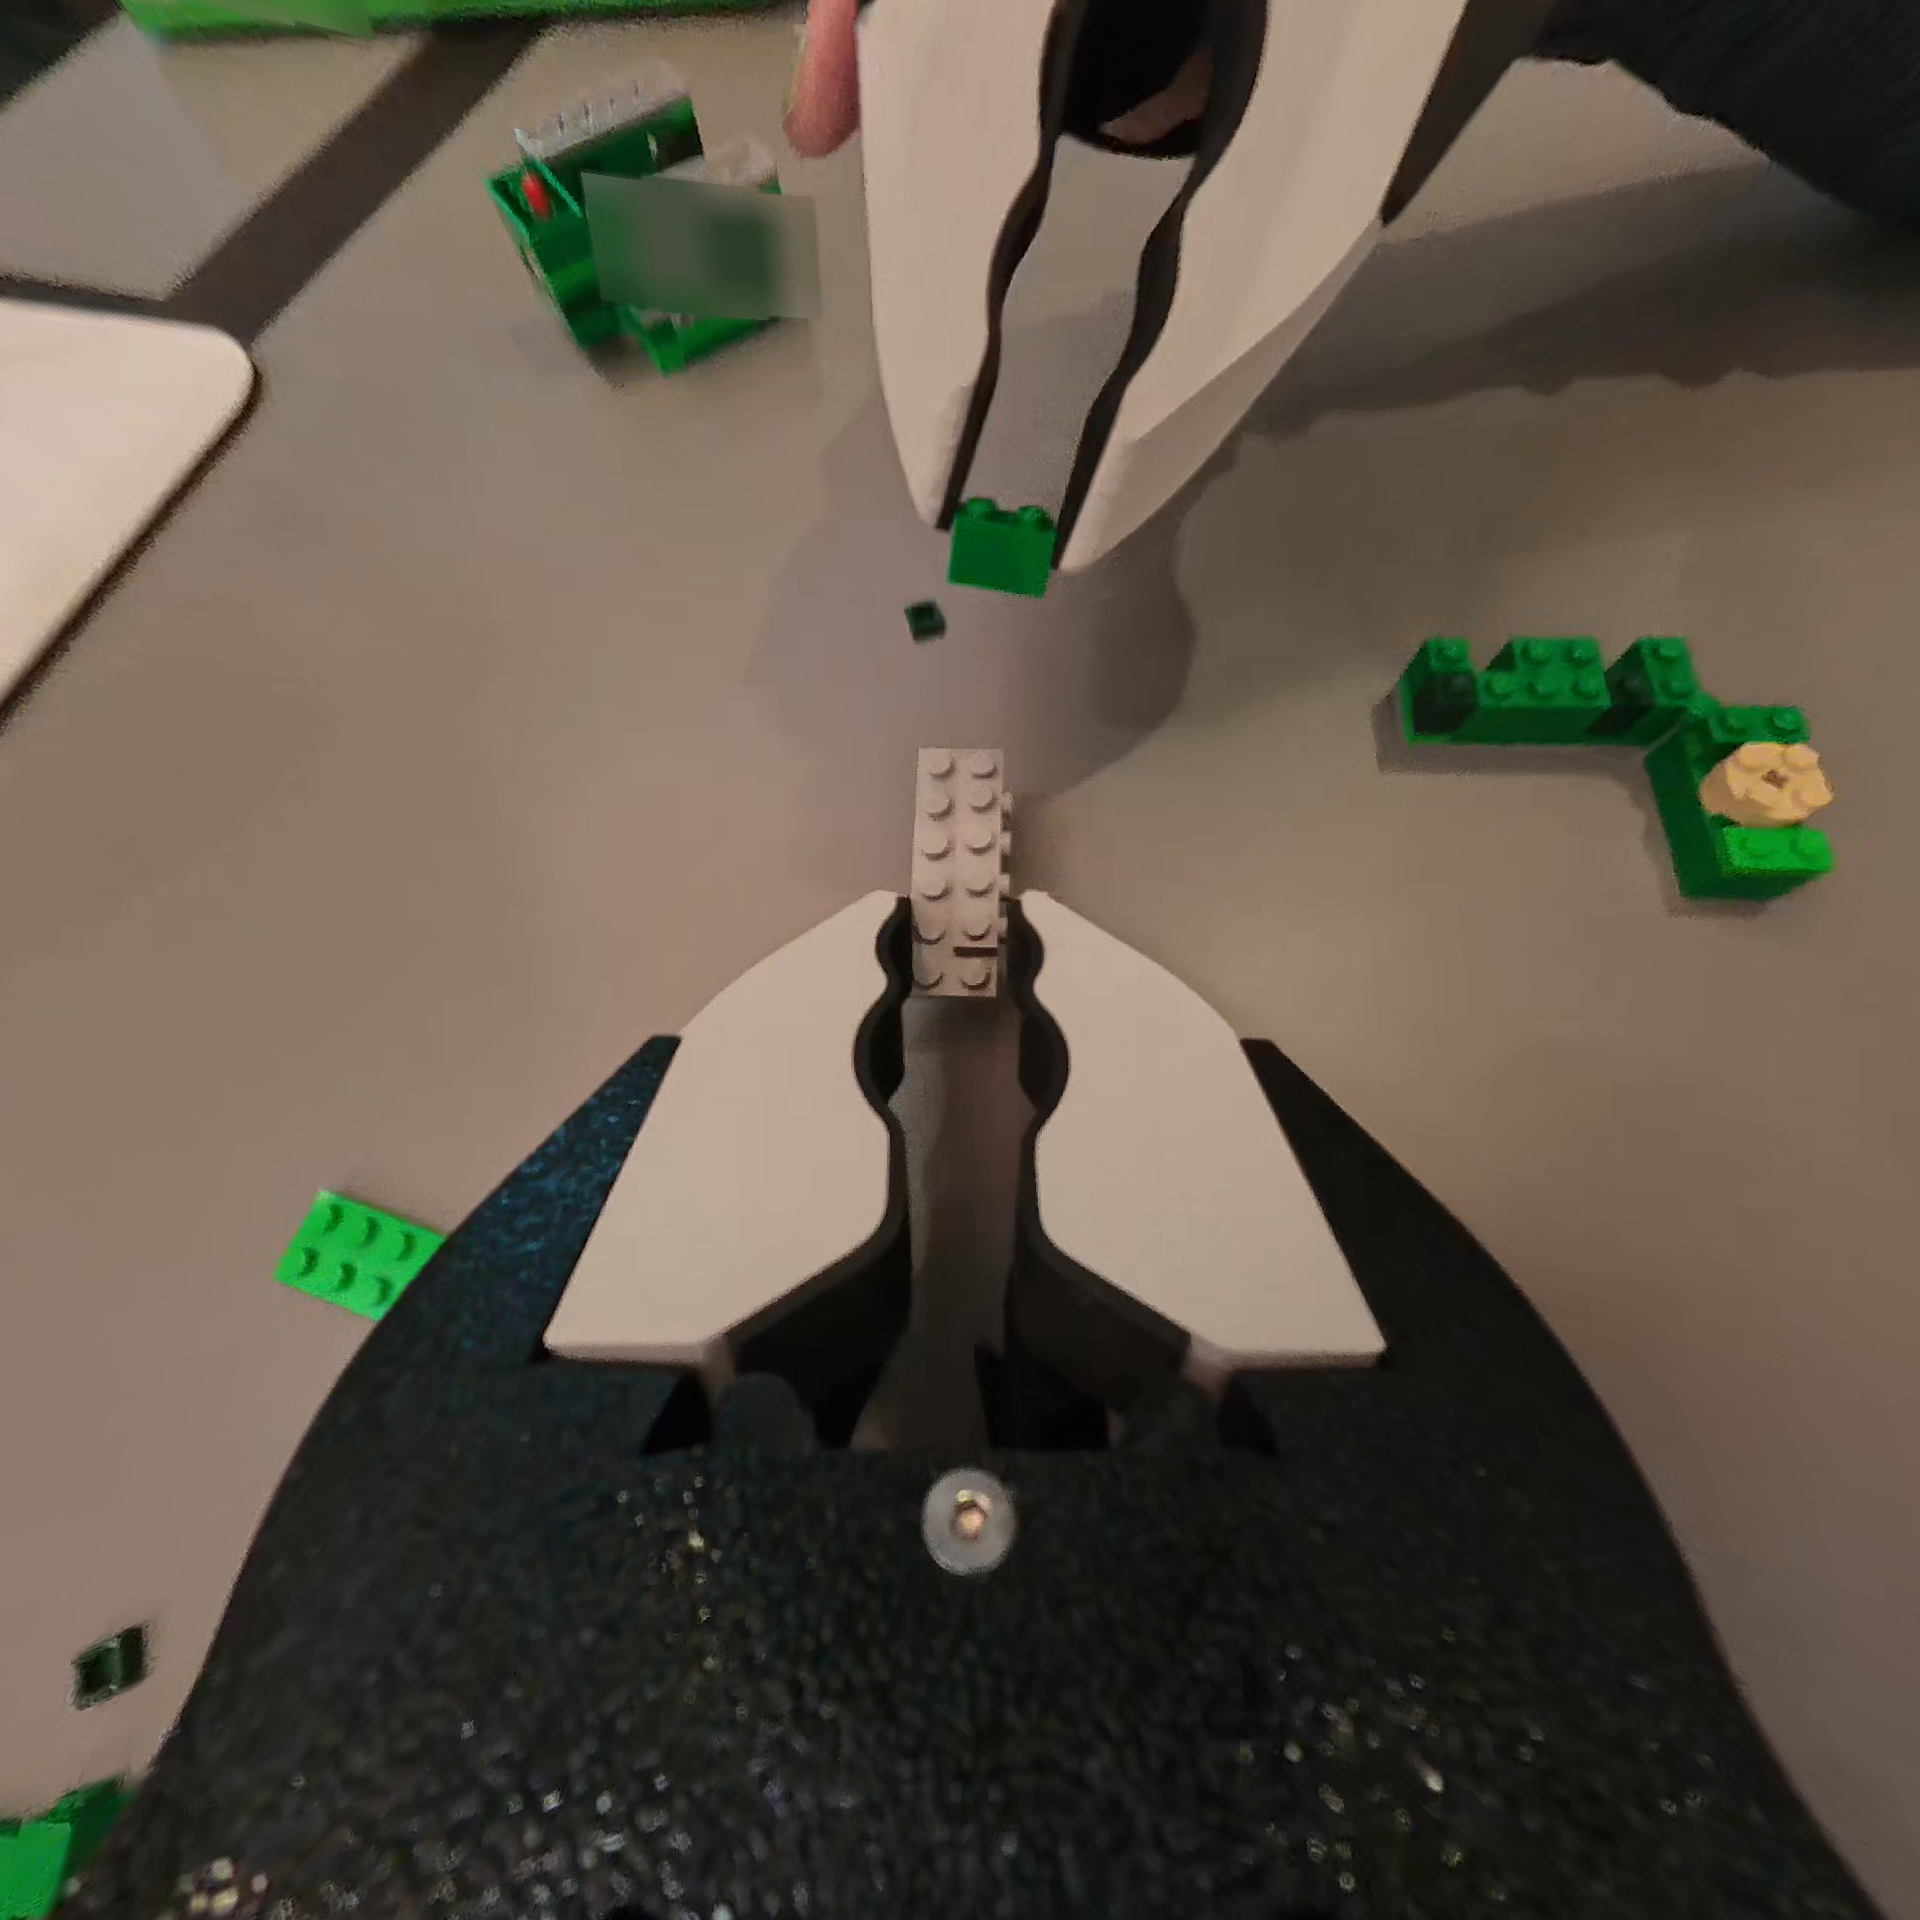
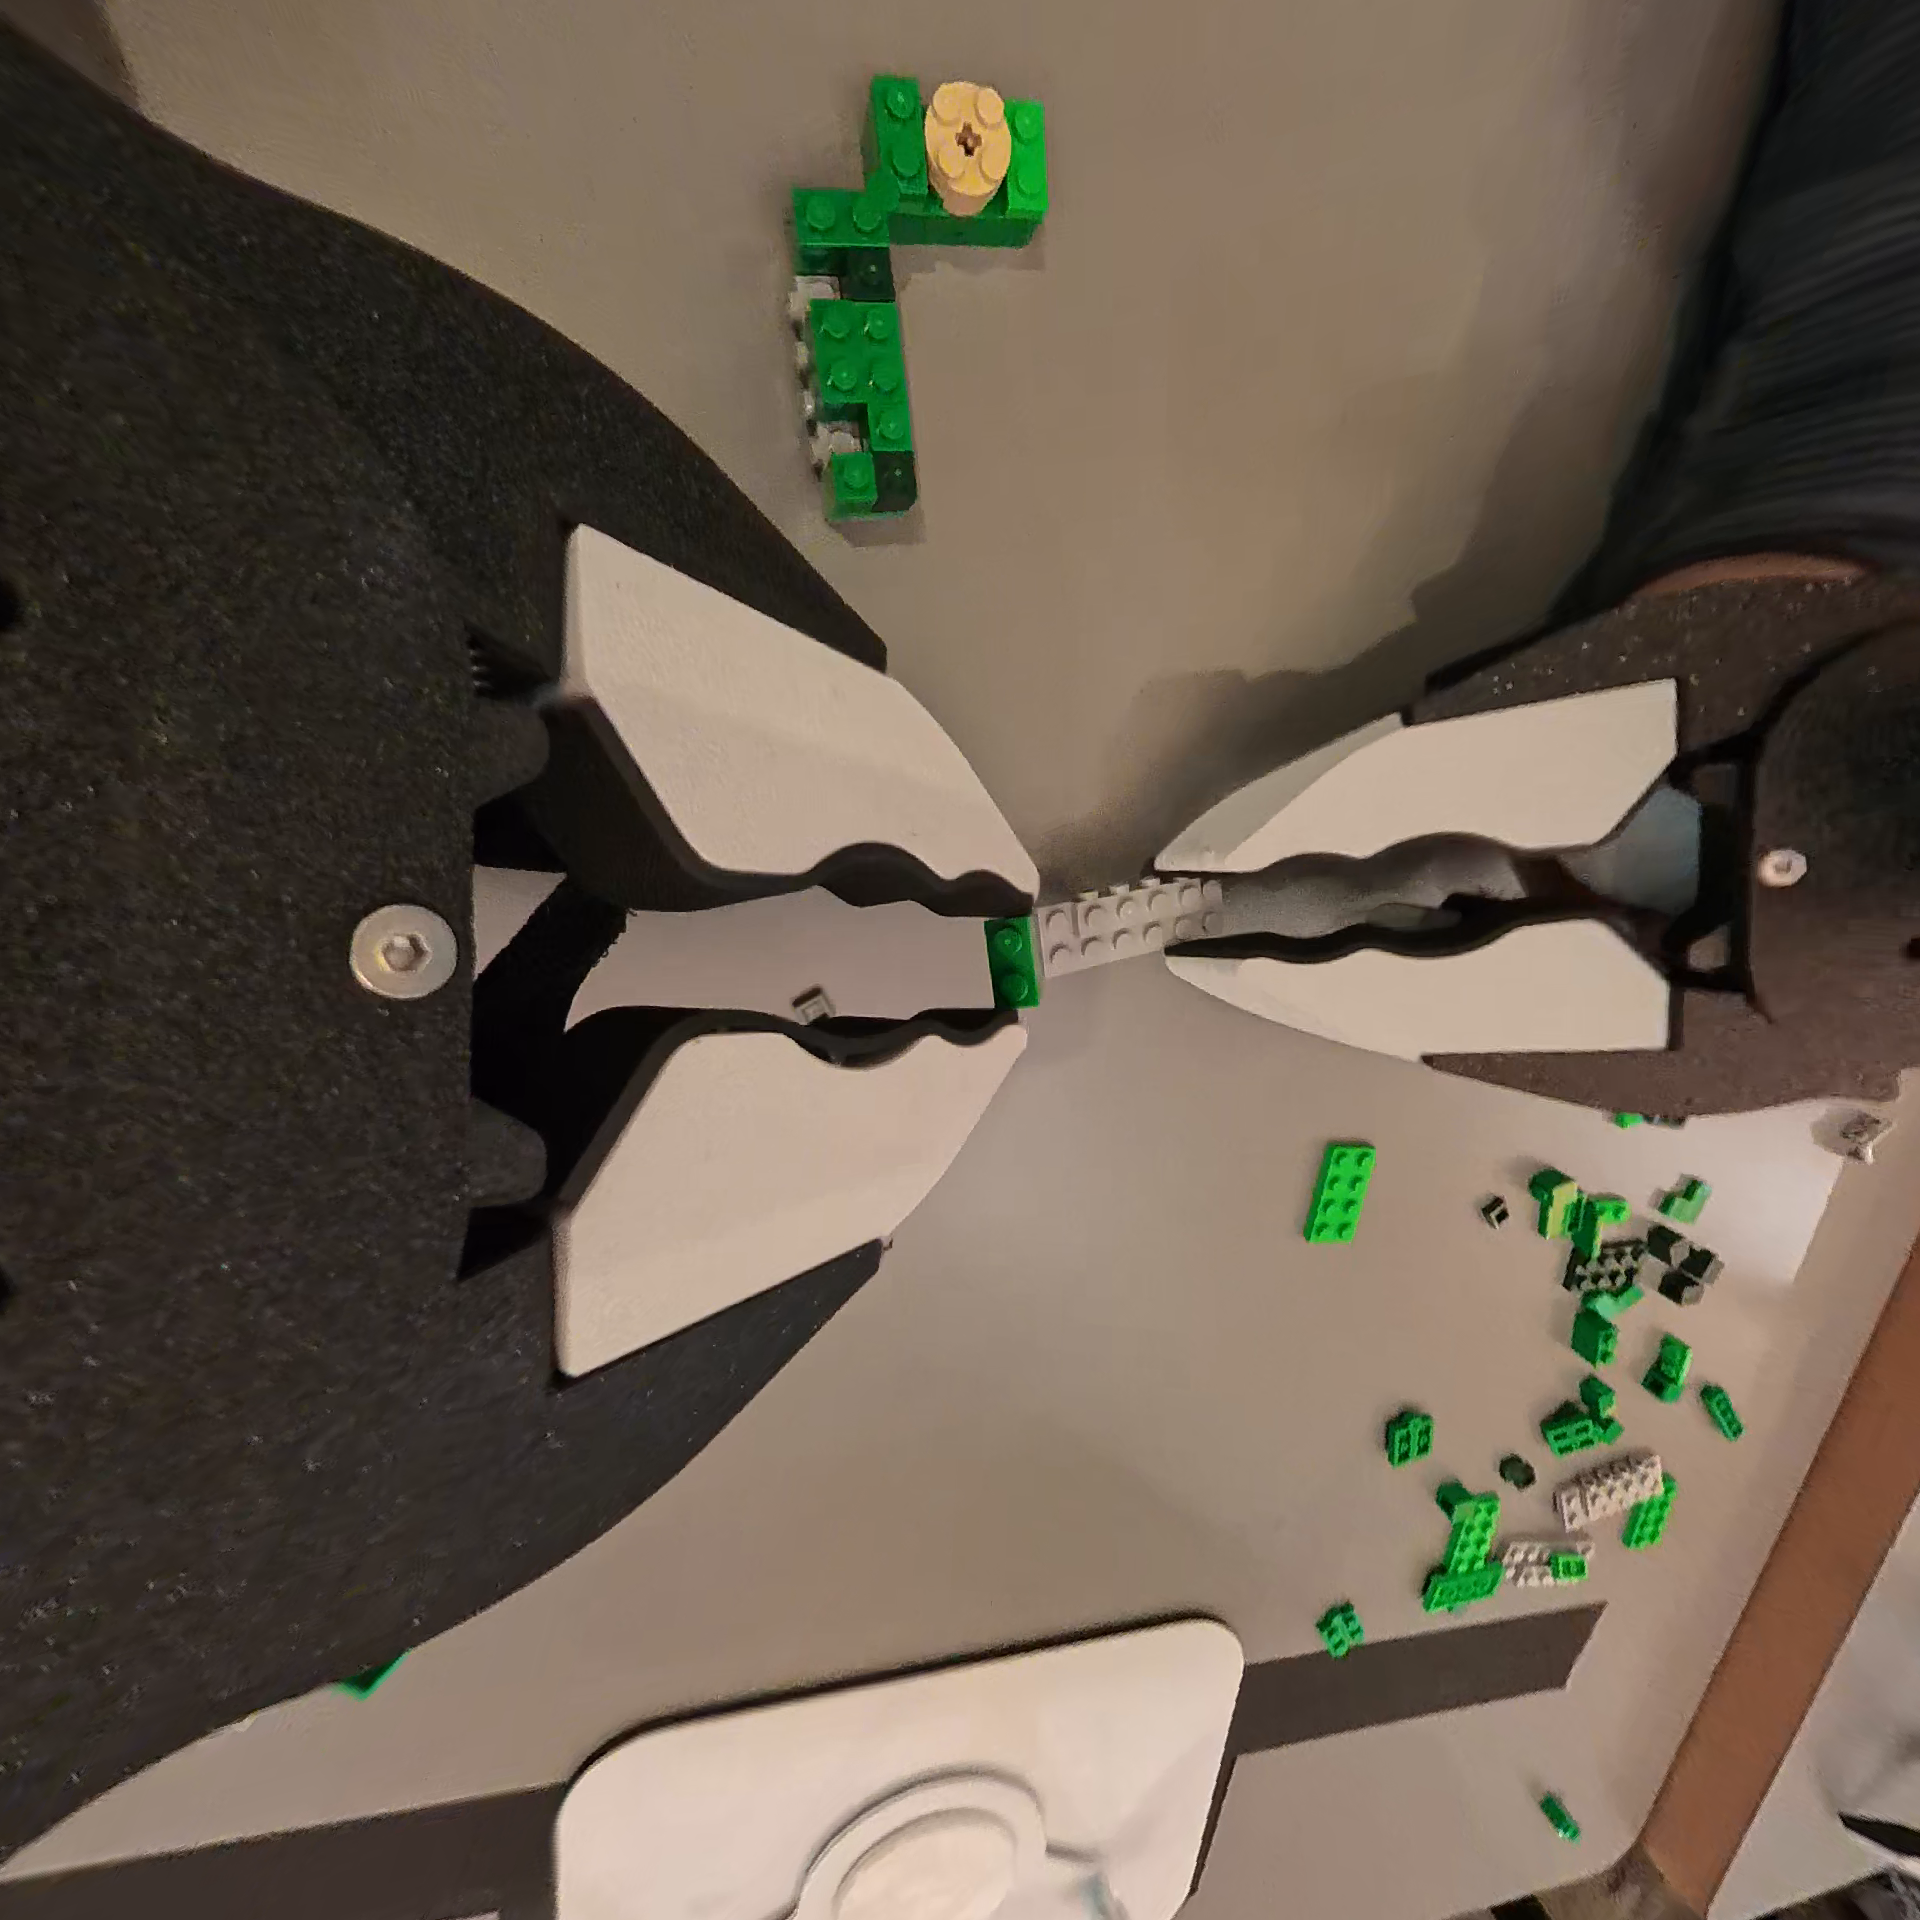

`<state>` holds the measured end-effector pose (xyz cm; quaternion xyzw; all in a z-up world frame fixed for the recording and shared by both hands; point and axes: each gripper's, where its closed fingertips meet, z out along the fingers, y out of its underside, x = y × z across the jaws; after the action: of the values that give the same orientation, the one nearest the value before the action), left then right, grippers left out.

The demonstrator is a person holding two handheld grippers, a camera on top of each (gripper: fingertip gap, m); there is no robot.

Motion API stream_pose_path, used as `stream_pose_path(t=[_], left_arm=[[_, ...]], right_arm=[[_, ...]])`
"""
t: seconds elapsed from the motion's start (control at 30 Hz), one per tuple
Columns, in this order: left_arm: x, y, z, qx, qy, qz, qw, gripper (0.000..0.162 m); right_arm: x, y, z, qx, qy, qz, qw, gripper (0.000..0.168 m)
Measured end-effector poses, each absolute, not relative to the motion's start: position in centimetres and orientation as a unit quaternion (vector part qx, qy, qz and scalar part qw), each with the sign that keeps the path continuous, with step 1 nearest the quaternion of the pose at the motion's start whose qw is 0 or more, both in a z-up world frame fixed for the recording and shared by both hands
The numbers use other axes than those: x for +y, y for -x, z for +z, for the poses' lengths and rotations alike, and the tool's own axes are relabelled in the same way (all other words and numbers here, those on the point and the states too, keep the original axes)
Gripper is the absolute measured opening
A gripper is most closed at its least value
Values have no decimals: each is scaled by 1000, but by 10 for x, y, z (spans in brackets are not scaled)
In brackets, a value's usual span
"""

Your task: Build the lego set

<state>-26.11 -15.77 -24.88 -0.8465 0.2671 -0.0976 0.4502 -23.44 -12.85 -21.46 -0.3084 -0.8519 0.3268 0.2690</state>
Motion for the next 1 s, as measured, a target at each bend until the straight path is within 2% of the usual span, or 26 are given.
stream_pose_path(t=[0.03, 0.23, 0.5, 1.0], left_arm=[[-155, 259, -246, 271, 841, -90, 459, 17], [-151, 244, -243, 285, 828, -95, 473, 16], [-150, 240, -244, 301, 826, -80, 470, 16], [-149, 235, -247, 313, 825, -64, 466, 16]], right_arm=[[-126, 233, -212, -850, 311, 327, 272, 16], [-122, 232, -213, -861, 314, 282, 282, 16], [-127, 226, -231, -888, 323, 221, 241, 16], [-133, 224, -242, -899, 333, 191, 212, 16]])
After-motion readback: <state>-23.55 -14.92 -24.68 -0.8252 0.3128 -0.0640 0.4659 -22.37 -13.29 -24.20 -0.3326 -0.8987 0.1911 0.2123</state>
